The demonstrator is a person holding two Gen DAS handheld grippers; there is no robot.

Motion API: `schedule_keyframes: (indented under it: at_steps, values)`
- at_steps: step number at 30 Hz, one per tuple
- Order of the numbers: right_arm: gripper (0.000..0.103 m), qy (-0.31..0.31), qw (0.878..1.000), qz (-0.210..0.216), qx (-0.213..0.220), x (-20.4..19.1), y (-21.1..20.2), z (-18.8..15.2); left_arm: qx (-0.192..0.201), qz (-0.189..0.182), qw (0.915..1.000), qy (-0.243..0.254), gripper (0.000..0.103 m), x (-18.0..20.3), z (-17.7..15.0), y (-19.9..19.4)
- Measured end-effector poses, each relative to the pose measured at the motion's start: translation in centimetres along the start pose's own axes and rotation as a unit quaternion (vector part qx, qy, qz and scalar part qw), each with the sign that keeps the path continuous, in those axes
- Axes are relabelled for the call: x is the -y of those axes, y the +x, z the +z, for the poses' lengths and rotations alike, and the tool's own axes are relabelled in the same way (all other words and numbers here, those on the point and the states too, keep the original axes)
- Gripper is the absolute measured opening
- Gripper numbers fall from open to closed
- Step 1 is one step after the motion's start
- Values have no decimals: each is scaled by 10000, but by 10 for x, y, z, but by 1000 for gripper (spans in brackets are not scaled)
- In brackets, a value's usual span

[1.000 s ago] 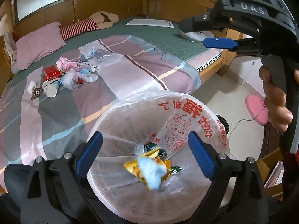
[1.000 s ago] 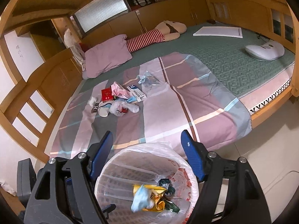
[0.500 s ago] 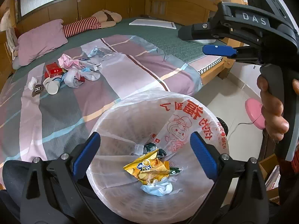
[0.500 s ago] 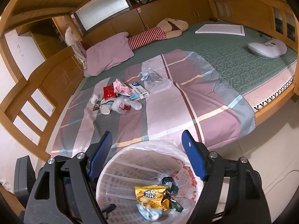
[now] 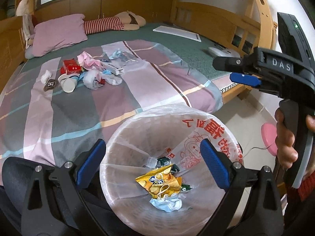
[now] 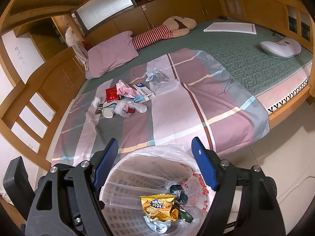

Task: Collect trash
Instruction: 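Move both grippers back toward the remaining trash on the bed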

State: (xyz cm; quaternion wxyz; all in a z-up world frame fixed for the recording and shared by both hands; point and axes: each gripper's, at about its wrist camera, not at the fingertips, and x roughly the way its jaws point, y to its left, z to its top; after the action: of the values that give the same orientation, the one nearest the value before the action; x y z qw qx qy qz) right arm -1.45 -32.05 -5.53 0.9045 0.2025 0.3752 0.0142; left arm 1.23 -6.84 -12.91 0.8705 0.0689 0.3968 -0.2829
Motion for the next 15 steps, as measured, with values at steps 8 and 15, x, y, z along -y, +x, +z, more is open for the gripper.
schedule_keyframes:
  at_steps: [8,15]
  values:
    - [76,-96,9999,-54,-35,-8,9,-3,168,85,9998,-92,89,-5,1,-6]
    - [76,-41,9998,-142,-94,-10,23,1,443,811,9943,-537,86,-57,22,-4]
